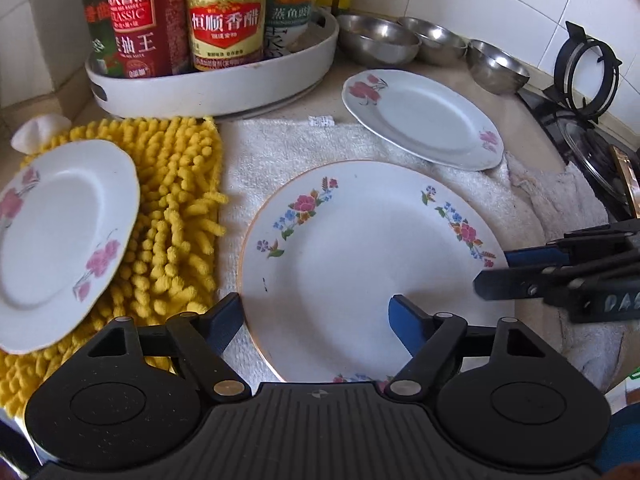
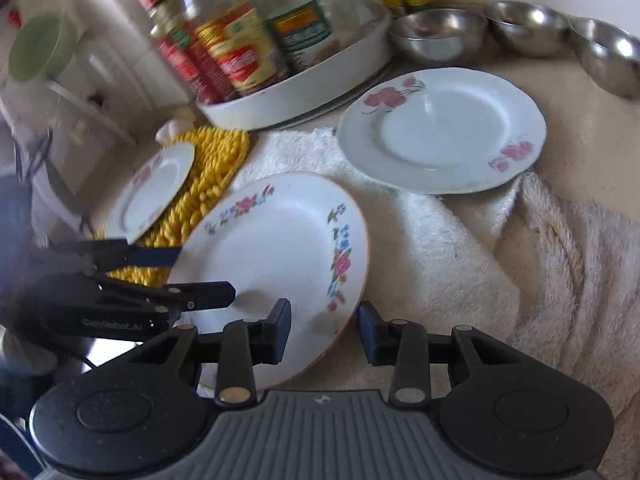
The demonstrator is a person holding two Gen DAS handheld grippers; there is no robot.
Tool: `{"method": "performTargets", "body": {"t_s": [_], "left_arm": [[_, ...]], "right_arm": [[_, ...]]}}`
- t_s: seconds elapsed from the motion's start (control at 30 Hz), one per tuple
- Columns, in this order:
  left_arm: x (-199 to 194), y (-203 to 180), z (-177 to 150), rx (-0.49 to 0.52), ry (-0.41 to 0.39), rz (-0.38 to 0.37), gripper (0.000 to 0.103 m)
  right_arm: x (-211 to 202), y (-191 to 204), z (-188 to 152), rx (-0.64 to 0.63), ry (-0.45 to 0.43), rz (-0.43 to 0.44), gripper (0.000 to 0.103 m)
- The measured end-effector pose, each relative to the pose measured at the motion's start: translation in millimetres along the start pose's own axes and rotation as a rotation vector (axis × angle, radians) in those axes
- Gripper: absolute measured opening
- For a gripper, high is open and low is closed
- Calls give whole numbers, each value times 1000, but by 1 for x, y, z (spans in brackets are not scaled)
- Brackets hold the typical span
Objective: Organize plates and bowls
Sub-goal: 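Lift the floral plate with the right gripper toward the plate near the steel bowls, then lower the held plate onto the plate near the steel bowls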
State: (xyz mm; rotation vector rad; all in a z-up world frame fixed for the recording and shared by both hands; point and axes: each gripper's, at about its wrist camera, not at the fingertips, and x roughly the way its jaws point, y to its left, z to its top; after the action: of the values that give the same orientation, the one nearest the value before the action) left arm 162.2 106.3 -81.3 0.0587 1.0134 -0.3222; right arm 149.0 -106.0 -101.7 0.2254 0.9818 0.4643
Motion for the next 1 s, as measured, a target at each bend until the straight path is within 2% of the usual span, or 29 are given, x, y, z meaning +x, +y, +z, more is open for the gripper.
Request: {"method": "performTargets", "body": {"t_s": [0.13,0.23,0.33,0.53,1.0], "left_arm": [[5,-2,8,29,7,15,82],[4,-9,9,44,15,44,83],[1,-9,11,29,20,38,81],[-7,-20,25,28,-18,-10,81],[2,-54,68,111,-77,-68,82]], "right_arm": [[6,4,4,-14,-11,-35,55],[8,20,0,-95,-19,-97,55],[2,14,4,-25,-32,-75,55],[-17,5,13,15,-102,-111,55],[-46,-23,24,117,-190,-184,55]]}}
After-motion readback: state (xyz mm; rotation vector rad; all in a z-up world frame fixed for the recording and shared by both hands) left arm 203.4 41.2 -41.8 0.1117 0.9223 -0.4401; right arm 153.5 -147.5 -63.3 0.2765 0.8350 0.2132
